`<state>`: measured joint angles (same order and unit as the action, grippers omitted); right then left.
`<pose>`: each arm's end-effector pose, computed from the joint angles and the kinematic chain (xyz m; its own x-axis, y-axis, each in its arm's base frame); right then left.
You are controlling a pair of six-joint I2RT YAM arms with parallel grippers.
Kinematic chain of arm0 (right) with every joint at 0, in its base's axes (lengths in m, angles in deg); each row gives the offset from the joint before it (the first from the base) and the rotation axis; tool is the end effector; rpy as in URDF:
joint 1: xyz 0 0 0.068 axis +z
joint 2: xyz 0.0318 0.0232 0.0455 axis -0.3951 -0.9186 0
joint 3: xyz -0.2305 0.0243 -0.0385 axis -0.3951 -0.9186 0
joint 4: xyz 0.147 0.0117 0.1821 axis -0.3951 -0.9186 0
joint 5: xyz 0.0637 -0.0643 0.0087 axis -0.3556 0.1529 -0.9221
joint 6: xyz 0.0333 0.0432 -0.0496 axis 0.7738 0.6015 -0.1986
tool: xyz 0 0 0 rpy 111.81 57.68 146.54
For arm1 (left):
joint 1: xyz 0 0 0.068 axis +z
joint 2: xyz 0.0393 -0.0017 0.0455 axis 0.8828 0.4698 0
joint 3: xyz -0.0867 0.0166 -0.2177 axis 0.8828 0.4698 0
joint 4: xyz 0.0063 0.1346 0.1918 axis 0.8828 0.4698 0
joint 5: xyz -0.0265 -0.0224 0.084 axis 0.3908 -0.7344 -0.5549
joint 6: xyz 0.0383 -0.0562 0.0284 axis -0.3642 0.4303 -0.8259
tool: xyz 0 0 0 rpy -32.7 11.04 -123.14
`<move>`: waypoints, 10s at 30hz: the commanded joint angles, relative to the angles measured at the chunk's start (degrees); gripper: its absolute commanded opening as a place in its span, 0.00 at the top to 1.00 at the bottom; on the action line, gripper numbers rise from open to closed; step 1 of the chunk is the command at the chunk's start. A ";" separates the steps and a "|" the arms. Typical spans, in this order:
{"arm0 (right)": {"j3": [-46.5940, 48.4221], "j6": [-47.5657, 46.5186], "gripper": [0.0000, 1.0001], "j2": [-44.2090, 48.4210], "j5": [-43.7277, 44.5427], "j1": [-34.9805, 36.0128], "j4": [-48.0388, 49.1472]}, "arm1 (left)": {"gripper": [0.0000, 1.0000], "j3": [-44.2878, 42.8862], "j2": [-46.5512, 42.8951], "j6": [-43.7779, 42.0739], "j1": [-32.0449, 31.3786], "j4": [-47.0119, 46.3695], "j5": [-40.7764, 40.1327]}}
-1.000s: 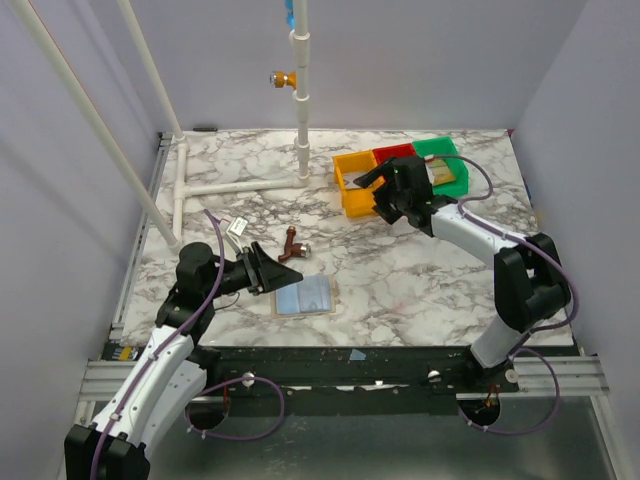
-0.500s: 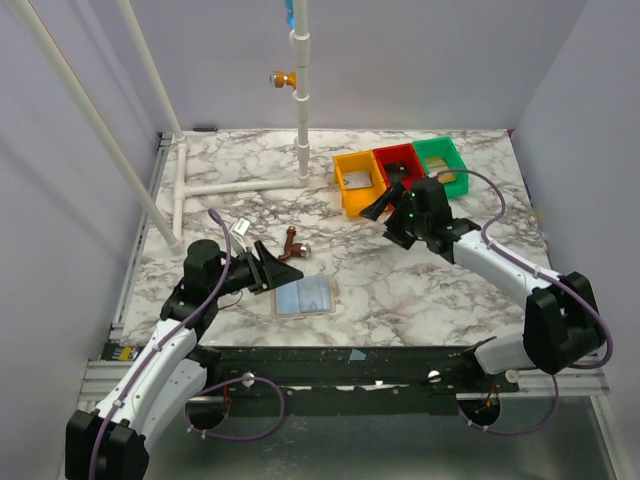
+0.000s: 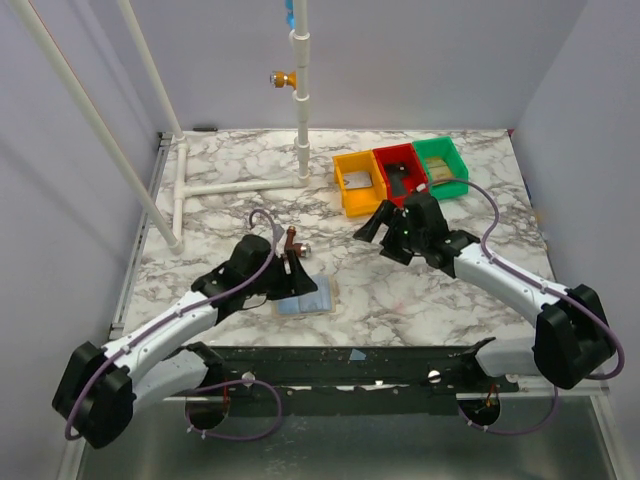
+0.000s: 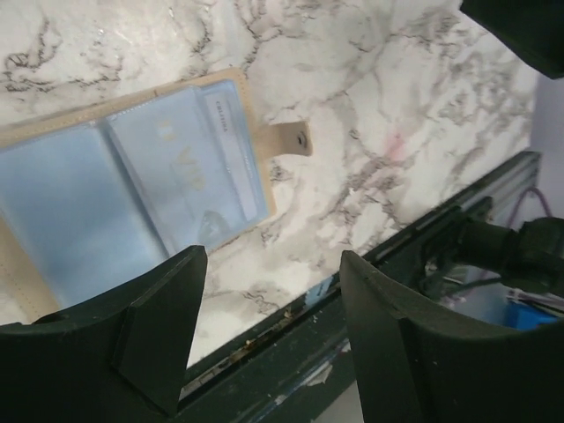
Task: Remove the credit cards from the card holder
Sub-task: Remove the credit card from the card holder.
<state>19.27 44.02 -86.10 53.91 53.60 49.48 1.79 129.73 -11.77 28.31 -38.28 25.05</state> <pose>0.2465 0.1507 0.1962 -0.7809 0.4840 -0.3948 0.1278 0.7426 0.6575 0.1677 -0.1347 0.1753 -0.8809 -0.2645 -0.3925 0.1162 0.6831 -0.7210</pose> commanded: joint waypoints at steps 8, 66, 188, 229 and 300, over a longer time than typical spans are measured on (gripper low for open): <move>-3.20 -1.03 0.00 3.63 2.09 0.26 -2.60 | 0.37 -12.96 17.71 -2.96 -12.37 12.67 -27.37; -3.58 10.25 0.00 -7.79 -10.21 11.99 13.06 | 1.00 -1.52 25.94 -0.29 -9.38 -6.21 -13.86; 9.94 12.96 0.44 -33.93 -8.10 24.61 21.29 | 0.74 5.95 -12.13 -1.91 -5.84 11.57 -17.74; 1.79 7.30 0.26 -15.90 6.32 23.38 5.94 | 0.74 0.74 3.02 -2.69 -4.87 -0.05 -10.10; 13.35 -1.55 0.99 -30.64 21.01 31.46 -10.81 | 0.84 10.76 14.91 2.14 2.57 -19.14 2.80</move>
<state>34.07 42.29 -113.33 73.45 84.42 41.24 10.14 144.42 -11.22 29.68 -52.62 22.84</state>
